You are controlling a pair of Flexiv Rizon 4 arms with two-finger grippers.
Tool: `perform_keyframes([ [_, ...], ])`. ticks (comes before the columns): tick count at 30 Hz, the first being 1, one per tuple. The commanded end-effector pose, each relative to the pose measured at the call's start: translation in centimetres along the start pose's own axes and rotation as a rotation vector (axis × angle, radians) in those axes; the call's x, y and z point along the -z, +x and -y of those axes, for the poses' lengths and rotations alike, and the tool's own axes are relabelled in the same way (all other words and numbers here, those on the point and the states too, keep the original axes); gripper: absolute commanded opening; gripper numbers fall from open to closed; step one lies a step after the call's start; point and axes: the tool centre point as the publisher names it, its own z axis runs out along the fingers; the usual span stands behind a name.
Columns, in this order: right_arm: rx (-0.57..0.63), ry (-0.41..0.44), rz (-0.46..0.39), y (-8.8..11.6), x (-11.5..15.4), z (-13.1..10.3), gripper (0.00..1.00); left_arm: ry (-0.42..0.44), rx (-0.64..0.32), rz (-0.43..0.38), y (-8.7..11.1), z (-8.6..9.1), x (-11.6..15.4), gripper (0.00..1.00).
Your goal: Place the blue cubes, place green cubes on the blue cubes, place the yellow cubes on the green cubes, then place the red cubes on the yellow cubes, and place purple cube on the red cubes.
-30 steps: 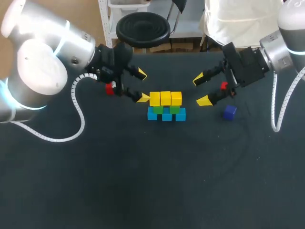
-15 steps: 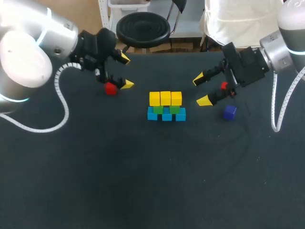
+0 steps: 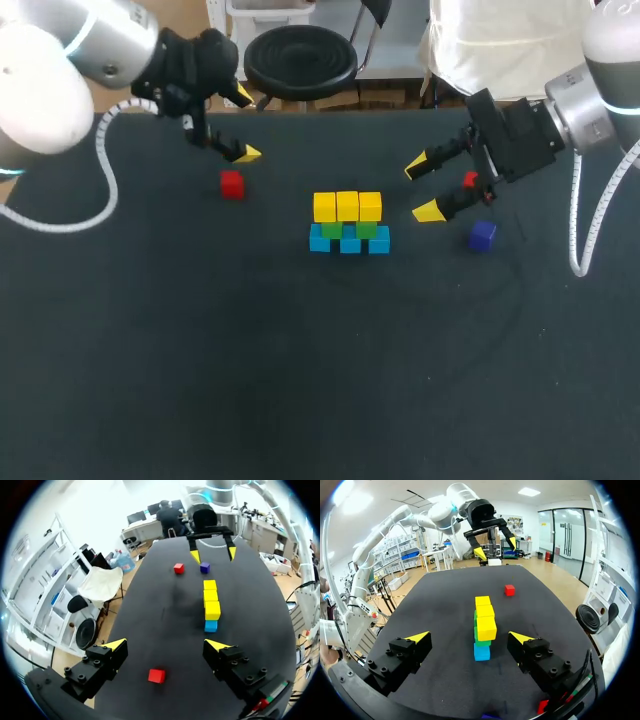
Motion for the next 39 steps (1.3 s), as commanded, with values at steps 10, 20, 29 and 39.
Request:
perform_keyframes([
  [10,0.0,0.002,0.0,0.0,0.0,-0.1,1.0,0.0,0.001,-0.06,-0.6,0.0,-0.1,1.0],
  [20,0.0,0.002,0.0,0.0,0.0,-0.1,1.0,0.0,0.001,-0.06,-0.6,0.0,-0.1,1.0],
  [29,0.0,0.002,0.0,0.0,0.0,-0.1,1.0,0.0,0.001,-0.06,-0.6,0.0,-0.1,1.0],
  [39,0.0,0.002,0.0,0.0,0.0,-0.1,1.0,0.104,0.034,0.016,3.3,-2.7,-0.8,1.0],
])
